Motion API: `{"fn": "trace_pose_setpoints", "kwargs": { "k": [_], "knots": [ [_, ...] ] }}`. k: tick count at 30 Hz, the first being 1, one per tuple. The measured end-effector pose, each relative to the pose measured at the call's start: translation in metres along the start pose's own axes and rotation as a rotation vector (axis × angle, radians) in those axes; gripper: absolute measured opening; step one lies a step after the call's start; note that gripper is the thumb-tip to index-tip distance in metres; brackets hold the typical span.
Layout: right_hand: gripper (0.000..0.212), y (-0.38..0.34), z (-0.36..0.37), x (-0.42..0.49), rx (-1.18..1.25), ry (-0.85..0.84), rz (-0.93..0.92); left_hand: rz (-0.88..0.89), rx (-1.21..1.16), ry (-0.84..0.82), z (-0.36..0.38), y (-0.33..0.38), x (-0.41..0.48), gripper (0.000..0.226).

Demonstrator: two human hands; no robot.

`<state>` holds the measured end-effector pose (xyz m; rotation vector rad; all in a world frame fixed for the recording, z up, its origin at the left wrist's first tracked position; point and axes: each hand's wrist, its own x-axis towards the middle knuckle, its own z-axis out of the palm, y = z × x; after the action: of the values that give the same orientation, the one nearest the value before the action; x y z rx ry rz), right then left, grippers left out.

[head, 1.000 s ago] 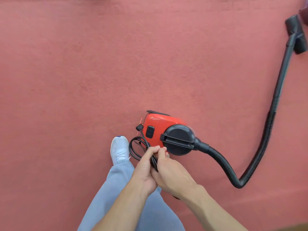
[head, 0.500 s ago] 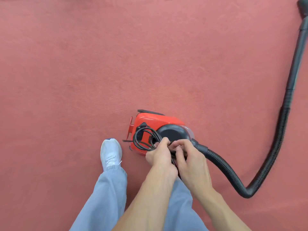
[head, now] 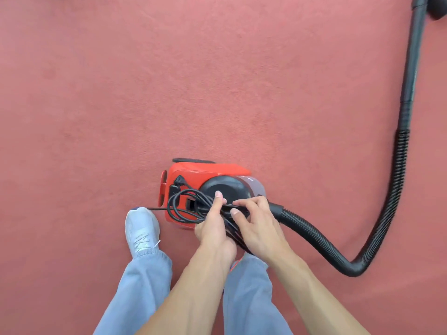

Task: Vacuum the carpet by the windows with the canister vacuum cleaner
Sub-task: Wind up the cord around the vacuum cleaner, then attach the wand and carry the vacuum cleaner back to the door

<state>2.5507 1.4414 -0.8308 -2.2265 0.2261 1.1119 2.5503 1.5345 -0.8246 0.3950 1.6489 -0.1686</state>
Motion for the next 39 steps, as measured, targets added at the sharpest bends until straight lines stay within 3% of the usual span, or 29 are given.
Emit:
{"fn": "trace_pose_setpoints", "kwargs": {
  "k": [8,11,15,18,21,27,30,32,36,39],
  "knots": [
    [0.037,0.010,0.004,-0.025,0.292,-0.014,-0.084,0.038,0.137,0.033,0.007,0.008,0.022,0.019],
    [0.039,0.020,-0.001,-0.036,0.387,0.153,-0.059,0.121,0.235,0.043,0.021,0.017,0.007,0.019],
    [0.038,0.051,-0.035,-0.044,0.437,0.585,0.296,0.255,0.449,0.017,0.057,0.015,-0.036,0.019],
    [0.043,0.089,-0.054,-0.053,0.302,0.710,0.702,0.368,0.596,-0.041,0.084,0.016,-0.057,0.007],
    [0.055,0.144,-0.057,-0.068,0.442,0.667,0.980,0.494,0.792,-0.107,0.114,0.009,-0.068,0.017],
    [0.084,0.201,-0.046,-0.083,1.248,0.460,1.029,0.688,1.159,-0.220,0.167,-0.016,-0.084,0.007],
    [0.064,0.200,-0.037,-0.079,1.615,0.244,0.999,0.698,1.247,-0.257,0.188,-0.039,-0.091,0.013],
    [0.050,0.192,-0.031,-0.072,1.774,0.186,0.951,0.684,1.283,-0.275,0.199,-0.053,-0.096,0.007],
    [0.045,0.183,-0.029,-0.060,1.841,0.296,0.960,0.706,1.403,-0.249,0.224,-0.067,-0.106,0.019],
    [0.043,0.175,-0.038,-0.077,1.671,0.234,0.869,0.726,1.512,-0.251,0.242,-0.074,-0.113,0.019]
  ]
}}
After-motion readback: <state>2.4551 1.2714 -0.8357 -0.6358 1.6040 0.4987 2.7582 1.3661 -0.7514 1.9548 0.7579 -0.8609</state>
